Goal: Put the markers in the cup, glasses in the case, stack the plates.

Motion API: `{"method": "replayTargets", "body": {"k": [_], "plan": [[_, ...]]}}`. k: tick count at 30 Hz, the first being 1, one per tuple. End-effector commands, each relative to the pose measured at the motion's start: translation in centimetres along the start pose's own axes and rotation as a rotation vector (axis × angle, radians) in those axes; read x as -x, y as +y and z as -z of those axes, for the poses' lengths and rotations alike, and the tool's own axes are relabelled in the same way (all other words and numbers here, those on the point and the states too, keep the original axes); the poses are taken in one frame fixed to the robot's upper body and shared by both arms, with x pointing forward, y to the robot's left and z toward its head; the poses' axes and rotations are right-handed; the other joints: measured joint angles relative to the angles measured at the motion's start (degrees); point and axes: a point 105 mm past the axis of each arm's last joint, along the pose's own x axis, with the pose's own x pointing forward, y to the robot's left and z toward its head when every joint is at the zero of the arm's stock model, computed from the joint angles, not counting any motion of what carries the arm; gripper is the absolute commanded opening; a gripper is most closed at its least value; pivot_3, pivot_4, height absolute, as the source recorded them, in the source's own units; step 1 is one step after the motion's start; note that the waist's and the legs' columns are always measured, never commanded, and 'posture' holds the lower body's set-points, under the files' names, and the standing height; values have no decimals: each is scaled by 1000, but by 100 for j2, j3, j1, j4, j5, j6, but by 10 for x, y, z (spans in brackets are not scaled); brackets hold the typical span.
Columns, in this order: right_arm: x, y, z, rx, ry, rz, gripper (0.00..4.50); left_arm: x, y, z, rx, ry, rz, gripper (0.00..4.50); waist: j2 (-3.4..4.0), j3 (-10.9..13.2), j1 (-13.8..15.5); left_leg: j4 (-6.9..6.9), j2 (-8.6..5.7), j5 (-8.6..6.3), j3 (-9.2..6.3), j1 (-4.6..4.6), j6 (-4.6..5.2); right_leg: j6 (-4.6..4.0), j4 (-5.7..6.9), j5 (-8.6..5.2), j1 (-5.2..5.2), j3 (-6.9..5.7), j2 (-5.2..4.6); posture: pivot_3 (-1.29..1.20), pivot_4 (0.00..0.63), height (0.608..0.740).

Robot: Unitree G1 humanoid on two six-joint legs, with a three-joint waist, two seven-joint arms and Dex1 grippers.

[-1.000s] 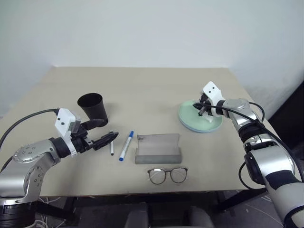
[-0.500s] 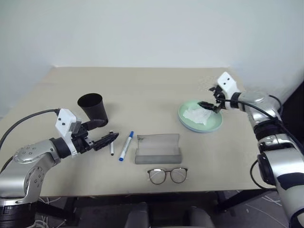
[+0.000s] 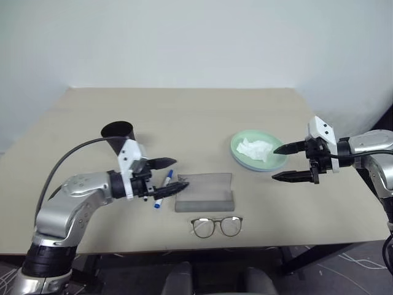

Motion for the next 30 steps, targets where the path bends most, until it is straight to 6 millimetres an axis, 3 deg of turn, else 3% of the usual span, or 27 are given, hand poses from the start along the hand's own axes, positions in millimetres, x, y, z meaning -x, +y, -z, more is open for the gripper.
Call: {"method": "replayTargets", "body": {"k": [1,7,15,21,30], "plan": [[7,5,-15,31,-42,3,4483,-10,-15,-2,-59,33,140,4441,0,0,2,0,0,0,0,0,0,0,0,0,0,-1,0,0,0,678],[3,1,-8,22,-23,40,4483,-23,-48,6,-58,109,409,4441,0,1,18,7,-1,-1,-1,-1,2,-3,-1,-3,4,-2,-1,0,0,678],[-1,5,-5,1,-32,50,4483,-34,-63,24,-34,169,535,4441,0,1,8,11,-1,-2,-3,-1,5,-3,-1,-3,5,-1,-1,0,0,678],[-2,9,-4,-6,-30,60,4483,-45,-66,35,-29,203,580,4441,0,1,19,19,-1,-5,-5,-2,10,-2,0,-3,8,-1,-1,0,0,678],[3,28,-6,-5,-31,-20,4483,-60,-56,42,-16,231,573,4441,0,0,57,30,-1,-10,-9,-3,19,0,0,-2,12,-1,0,0,0,678]]}}
